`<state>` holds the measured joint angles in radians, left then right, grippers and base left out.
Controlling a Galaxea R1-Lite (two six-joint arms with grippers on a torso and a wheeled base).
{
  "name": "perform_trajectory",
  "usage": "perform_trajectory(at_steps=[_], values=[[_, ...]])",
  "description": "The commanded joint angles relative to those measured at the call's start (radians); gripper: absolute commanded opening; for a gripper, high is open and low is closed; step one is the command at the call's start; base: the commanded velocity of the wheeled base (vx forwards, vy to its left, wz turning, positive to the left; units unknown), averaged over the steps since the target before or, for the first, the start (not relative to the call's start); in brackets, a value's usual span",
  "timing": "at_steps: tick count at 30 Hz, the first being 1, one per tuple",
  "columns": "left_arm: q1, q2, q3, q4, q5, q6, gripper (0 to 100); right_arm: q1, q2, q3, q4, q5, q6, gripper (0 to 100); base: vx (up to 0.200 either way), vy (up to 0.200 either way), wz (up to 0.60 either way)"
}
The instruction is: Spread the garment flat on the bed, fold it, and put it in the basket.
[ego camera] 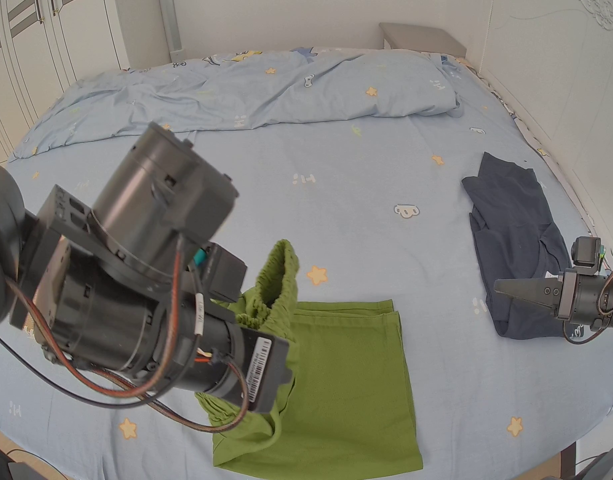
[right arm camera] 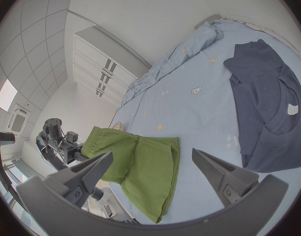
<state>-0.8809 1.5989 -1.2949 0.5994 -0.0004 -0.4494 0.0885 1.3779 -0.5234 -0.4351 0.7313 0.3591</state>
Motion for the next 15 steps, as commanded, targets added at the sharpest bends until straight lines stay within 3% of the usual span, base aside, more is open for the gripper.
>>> perform_trajectory(at_steps=[1, 6, 7, 15], values=[[-0.043, 0.045, 0.0, -0.001, 0.005, 0.0, 0, 0.002, 0.006, 0.002, -0.001, -0.001, -0.002, 100, 0.0, 0.0, 0.0], [-0.046, 0.079, 0.005, -0.026, 0.007, 0.003, 0, 0.004, 0.006, 0.003, -0.001, -0.006, -0.002, 100, 0.0, 0.0, 0.0], [-0.053, 0.085, 0.005, -0.035, 0.003, 0.003, 100, 0.005, 0.006, 0.003, -0.002, -0.012, -0.002, 100, 0.0, 0.0, 0.0], [-0.136, 0.105, 0.046, -0.236, -0.004, -0.023, 100, 0.0, 0.015, 0.003, -0.002, -0.013, -0.003, 100, 0.0, 0.0, 0.0]])
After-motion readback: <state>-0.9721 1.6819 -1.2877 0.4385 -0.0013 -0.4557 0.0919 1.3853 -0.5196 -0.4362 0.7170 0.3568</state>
